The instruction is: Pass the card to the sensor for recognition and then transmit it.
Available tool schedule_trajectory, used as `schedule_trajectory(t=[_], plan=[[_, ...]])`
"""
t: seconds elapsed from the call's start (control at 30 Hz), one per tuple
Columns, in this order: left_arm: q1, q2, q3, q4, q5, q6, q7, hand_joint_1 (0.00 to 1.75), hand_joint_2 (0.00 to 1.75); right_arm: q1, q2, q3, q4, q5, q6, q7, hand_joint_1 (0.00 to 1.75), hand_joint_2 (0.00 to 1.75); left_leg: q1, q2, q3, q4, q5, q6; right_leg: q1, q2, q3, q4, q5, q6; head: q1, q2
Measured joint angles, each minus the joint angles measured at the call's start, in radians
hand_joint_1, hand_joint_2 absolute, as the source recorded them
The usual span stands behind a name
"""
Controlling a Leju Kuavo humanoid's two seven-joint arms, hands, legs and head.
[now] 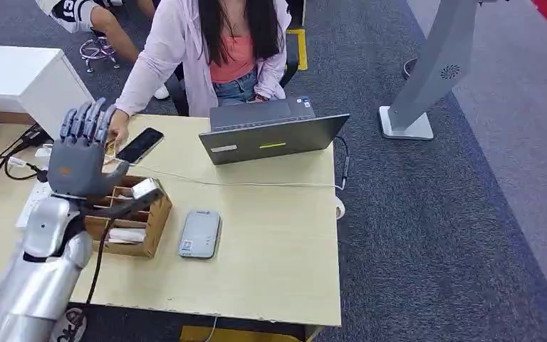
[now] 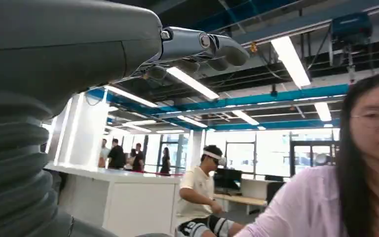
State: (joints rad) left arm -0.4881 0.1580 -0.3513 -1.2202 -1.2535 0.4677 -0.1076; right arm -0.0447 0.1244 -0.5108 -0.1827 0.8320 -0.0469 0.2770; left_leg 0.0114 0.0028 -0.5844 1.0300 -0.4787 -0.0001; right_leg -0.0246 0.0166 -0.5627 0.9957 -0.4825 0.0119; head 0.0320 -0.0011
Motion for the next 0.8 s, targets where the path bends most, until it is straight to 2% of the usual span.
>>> schedule_trajectory(t=[0.17, 0.3, 0.5, 0.6, 0.73, 0.8], plan=[[0.246, 0.069, -0.035, -0.284, -0.039, -0.032, -0.008, 0.00, 1.75, 0.005, 0.005, -0.046, 0.000, -0.018, -0.016, -0.011, 0.00, 0.00, 0.000, -0.001, 0.000, 0.000, -0.001, 0.000, 0.000, -0.001, 0.000, 0.000, -0.003, 0.001, 0.000, 0.000], [0.332, 0.095, -0.066, -0.389, -0.054, -0.042, -0.002, 0.00, 1.75, 0.005, 0.008, -0.067, 0.000, -0.020, -0.018, -0.014, 0.00, 0.00, 0.000, -0.002, -0.001, 0.000, -0.001, 0.000, 0.000, -0.003, 0.000, 0.000, -0.003, 0.001, 0.000, 0.000], [0.361, 0.114, -0.082, -0.448, -0.055, -0.052, -0.002, 0.00, 1.75, 0.004, 0.010, -0.082, 0.000, -0.019, -0.018, -0.014, 0.00, 0.00, 0.000, -0.002, 0.000, 0.000, 0.000, 0.001, 0.000, -0.003, 0.001, 0.000, -0.002, 0.001, 0.000, 0.000], [0.362, 0.119, -0.089, -0.454, -0.048, -0.082, 0.001, 0.00, 1.75, 0.004, 0.011, -0.085, 0.000, -0.015, -0.021, -0.013, 0.00, 0.00, 0.000, -0.003, 0.000, 0.000, 0.000, 0.001, 0.000, -0.003, 0.001, 0.000, -0.002, 0.001, 0.000, 0.000], [0.365, 0.139, -0.103, -0.451, -0.014, -0.243, 0.037, 0.00, 1.75, 0.004, 0.012, -0.101, 0.000, -0.014, -0.023, -0.013, 0.00, 0.00, 0.000, -0.003, 0.000, 0.000, 0.000, 0.001, 0.000, -0.003, 0.001, 0.000, -0.002, 0.001, 0.000, 0.000], [0.365, 0.152, -0.103, -0.436, 0.009, -0.284, 0.045, 0.00, 1.75, 0.004, 0.013, -0.105, 0.000, -0.009, -0.022, -0.013, 0.00, 0.00, 0.000, -0.003, 0.000, 0.000, 0.000, 0.001, 0.000, -0.003, 0.001, 0.000, -0.002, 0.001, 0.000, 0.000]])
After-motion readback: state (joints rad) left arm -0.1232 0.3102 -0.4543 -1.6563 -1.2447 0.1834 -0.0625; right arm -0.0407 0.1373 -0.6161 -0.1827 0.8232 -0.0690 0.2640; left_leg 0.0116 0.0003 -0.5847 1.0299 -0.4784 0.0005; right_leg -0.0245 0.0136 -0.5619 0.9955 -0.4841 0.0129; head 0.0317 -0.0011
